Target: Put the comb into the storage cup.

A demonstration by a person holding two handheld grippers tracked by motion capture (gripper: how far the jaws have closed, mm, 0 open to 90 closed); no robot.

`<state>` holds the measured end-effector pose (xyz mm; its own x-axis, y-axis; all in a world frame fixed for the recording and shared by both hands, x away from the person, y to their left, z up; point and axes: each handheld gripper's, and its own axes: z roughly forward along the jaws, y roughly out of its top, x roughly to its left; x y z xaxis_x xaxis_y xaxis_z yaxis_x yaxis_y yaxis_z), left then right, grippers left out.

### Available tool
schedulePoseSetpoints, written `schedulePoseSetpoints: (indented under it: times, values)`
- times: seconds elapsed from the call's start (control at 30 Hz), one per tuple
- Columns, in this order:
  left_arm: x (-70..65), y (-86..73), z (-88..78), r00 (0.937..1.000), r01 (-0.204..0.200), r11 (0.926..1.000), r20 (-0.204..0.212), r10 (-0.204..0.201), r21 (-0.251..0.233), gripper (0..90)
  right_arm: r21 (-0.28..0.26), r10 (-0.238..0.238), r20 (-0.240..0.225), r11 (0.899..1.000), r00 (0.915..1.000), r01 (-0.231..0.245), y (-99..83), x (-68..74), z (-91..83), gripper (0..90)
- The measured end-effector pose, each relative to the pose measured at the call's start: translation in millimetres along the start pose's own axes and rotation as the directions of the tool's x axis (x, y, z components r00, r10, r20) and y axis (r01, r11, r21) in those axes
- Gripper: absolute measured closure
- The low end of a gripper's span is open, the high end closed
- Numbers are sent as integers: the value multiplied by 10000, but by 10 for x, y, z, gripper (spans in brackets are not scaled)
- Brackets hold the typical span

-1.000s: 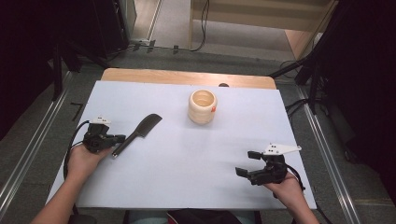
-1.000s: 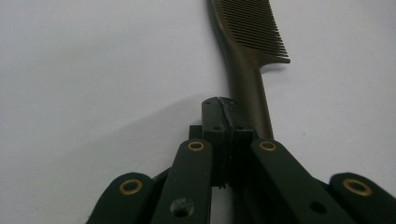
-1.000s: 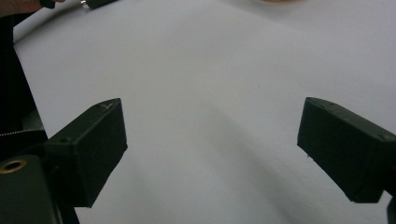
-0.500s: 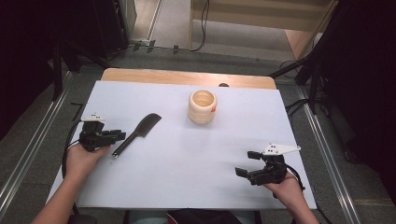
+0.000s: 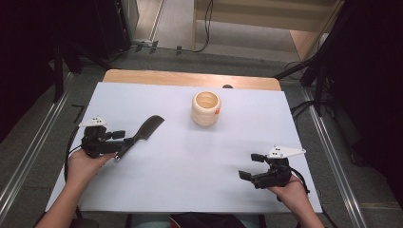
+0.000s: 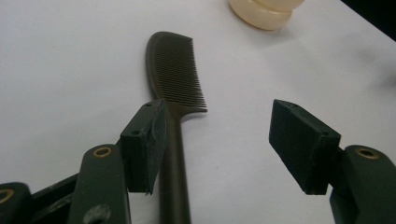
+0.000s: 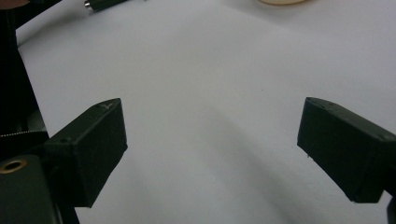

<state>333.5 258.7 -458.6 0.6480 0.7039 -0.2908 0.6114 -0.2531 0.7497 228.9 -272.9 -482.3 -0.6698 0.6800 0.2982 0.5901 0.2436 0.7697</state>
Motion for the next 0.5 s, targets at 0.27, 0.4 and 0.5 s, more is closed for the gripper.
schedulePoseSetpoints:
  times: [0.27, 0.4, 0.5]
  values:
    - [-213, -23, -28, 9968, -630, 9974, 473, 645, -338, 321, -161, -9, -78, 9999, 10000, 8, -5, -2, 0, 66]
    - [-307, -42, -30, 9937, -817, 9957, 736, 848, -435, 301, -197, 9, -116, 9998, 9999, -11, -3, -1, 0, 66]
    - [-363, -61, -28, 9911, -869, 9952, 971, 911, -460, 272, -197, 11, -110, 9998, 9999, -13, -4, -2, -1, 66]
